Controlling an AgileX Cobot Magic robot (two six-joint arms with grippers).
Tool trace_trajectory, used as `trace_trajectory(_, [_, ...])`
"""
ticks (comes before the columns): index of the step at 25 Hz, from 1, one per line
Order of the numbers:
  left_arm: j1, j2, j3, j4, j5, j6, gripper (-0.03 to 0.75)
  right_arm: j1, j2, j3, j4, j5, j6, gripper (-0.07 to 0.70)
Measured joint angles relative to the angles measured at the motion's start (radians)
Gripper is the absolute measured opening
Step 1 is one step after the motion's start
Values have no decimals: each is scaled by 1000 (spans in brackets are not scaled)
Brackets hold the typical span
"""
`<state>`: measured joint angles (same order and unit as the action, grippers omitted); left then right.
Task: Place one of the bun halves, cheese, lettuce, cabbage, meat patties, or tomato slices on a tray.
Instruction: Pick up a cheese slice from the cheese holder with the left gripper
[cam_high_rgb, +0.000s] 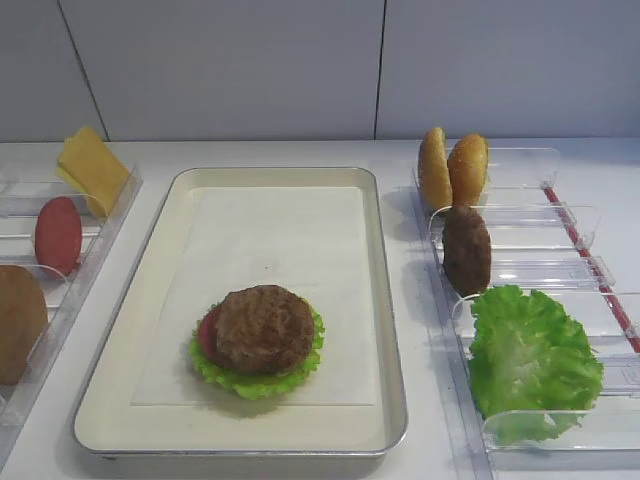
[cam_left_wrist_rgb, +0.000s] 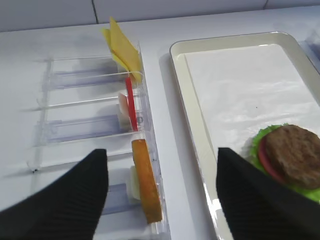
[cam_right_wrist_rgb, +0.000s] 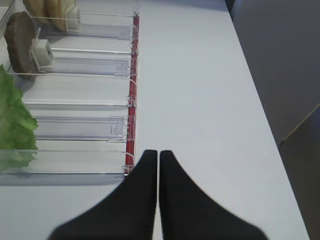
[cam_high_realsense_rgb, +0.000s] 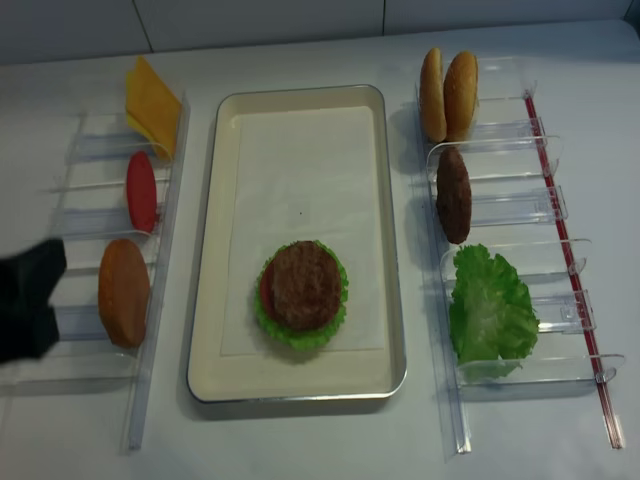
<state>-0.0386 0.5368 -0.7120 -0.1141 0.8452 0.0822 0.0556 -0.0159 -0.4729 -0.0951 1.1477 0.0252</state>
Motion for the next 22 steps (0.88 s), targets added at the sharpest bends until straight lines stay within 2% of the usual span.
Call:
trace_trajectory(3, [0,131,-94,11,4,2,424,0,0,0,-2,0,0,413])
trace_trajectory(14, [0,607,-474,25,85,2,413,0,0,0,-2,0,0,413])
trace_trajectory(22, [2,906,-669,23,95,28,358,0,0,0,-2,0,0,413])
